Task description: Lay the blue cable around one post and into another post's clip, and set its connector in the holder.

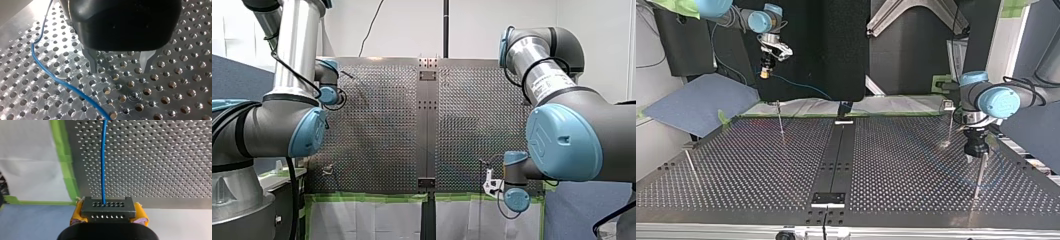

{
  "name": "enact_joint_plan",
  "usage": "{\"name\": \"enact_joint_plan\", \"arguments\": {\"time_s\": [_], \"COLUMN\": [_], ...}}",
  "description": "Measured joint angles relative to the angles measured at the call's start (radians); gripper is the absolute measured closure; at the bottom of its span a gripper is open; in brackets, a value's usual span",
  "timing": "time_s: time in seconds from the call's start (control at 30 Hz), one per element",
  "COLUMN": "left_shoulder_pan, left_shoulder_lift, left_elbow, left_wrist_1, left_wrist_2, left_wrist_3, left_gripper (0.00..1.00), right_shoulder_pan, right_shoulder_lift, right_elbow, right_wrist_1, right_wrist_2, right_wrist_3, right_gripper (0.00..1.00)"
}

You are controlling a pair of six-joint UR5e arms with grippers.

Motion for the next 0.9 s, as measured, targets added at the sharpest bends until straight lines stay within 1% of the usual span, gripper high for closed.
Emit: {"name": "enact_joint_plan", "arguments": {"time_s": [0.1, 0.17, 0.27, 0.4, 0.57, 0.77, 0.9], "left_shoulder_pan": [0.0, 0.0, 0.0, 0.0, 0.0, 0.0, 0.0], "left_shoulder_lift": [0.0, 0.0, 0.0, 0.0, 0.0, 0.0, 0.0], "left_elbow": [0.0, 0.0, 0.0, 0.0, 0.0, 0.0, 0.002], "left_wrist_1": [0.0, 0.0, 0.001, 0.0, 0.0, 0.0, -0.001], "left_wrist_2": [0.001, 0.001, 0.0, 0.0, 0.002, 0.002, 0.003], "left_wrist_3": [0.0, 0.001, 0.001, 0.001, 0.001, 0.001, 0.001], "left_gripper": [0.15, 0.15, 0.15, 0.15, 0.15, 0.15, 0.15], "right_shoulder_pan": [-0.022, -0.035, -0.059, -0.094, -0.129, -0.177, -0.211], "right_shoulder_lift": [0.001, 0.001, 0.002, 0.003, 0.008, 0.044, 0.067], "right_elbow": [-0.02, -0.033, -0.049, -0.057, -0.061, -0.069, -0.075], "right_wrist_1": [-0.004, -0.001, 0.008, 0.011, 0.011, 0.004, -0.014], "right_wrist_2": [-0.022, -0.035, -0.059, -0.094, -0.129, -0.177, -0.211], "right_wrist_3": [0.008, 0.009, 0.008, 0.005, 0.005, 0.003, -0.006], "right_gripper": [1.0, 1.0, 1.0, 1.0, 1.0, 1.0, 1.0]}}
